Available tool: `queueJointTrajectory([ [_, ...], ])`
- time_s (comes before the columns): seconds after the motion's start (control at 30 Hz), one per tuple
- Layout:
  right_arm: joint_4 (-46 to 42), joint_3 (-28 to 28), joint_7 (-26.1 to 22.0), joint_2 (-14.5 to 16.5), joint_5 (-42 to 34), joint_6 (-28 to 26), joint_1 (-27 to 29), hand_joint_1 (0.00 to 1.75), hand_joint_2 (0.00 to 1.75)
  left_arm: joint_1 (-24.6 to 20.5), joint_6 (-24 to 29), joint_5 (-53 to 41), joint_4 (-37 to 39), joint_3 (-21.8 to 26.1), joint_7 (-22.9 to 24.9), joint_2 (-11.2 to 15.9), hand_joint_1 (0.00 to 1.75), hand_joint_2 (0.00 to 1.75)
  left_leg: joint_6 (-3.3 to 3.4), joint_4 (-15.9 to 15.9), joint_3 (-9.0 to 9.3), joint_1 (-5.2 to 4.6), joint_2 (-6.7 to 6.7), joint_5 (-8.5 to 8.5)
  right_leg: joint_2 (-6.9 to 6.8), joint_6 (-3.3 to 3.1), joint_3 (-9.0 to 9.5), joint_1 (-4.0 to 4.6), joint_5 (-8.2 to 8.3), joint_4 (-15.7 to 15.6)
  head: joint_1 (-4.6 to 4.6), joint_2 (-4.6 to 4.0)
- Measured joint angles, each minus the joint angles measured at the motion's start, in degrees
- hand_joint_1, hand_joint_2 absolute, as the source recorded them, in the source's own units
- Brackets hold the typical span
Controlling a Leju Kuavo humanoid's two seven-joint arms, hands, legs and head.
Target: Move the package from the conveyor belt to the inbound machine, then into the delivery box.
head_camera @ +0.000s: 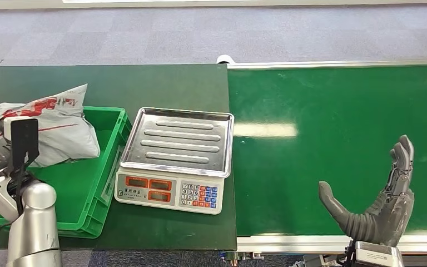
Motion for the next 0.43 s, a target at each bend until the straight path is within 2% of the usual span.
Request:
queueJointTrajectory([
  [0.03, 0.01, -0.01, 0.03, 0.04, -0.07, 0.08, 0.17, 0.00, 1.75, 0.45, -0.02, 0.24, -0.24, 0.60, -0.16, -0.01, 0.00, 1.75, 0.00, 0.00, 0.00, 0.00, 0.00, -0.01, 0.00, 0.00, 0.00, 0.00, 0.00, 0.00, 0.00, 0.00],
  [0.17, 0.08, -0.04, 0.23, 0.22, -0.10, 1.06, 1.72, 0.00, 1.75, 4.81, -2.26, 6.62, -3.56, 1.55, -2.98, -0.31, 0.00, 1.75, -0.04, 0.00, 0.03, 0.00, 0.06, -0.04, 0.03, -0.01, -0.04, 0.00, -0.01, -0.01, -0.03, 0.00],
  [0.3, 0.50, -0.07, 0.52, 0.21, 0.05, 1.76, 3.22, 0.00, 1.75, 10.71, -8.90, 20.38, -9.18, -0.88, -8.36, -1.28, 0.00, 1.75, -0.05, 0.00, -0.02, 0.00, 0.02, -0.06, 0.01, -0.01, -0.08, 0.00, -0.05, -0.02, -0.02, 0.00],
  [0.43, 0.95, -0.10, 0.91, 0.08, -0.16, 2.54, 3.70, 0.00, 1.75, 13.45, -15.18, 28.67, -12.28, -3.07, -10.18, -1.75, 0.00, 1.75, -0.06, 0.00, 0.00, 0.00, 0.01, -0.08, 0.01, -0.01, -0.05, 0.00, -0.05, -0.03, -0.03, 0.00],
])
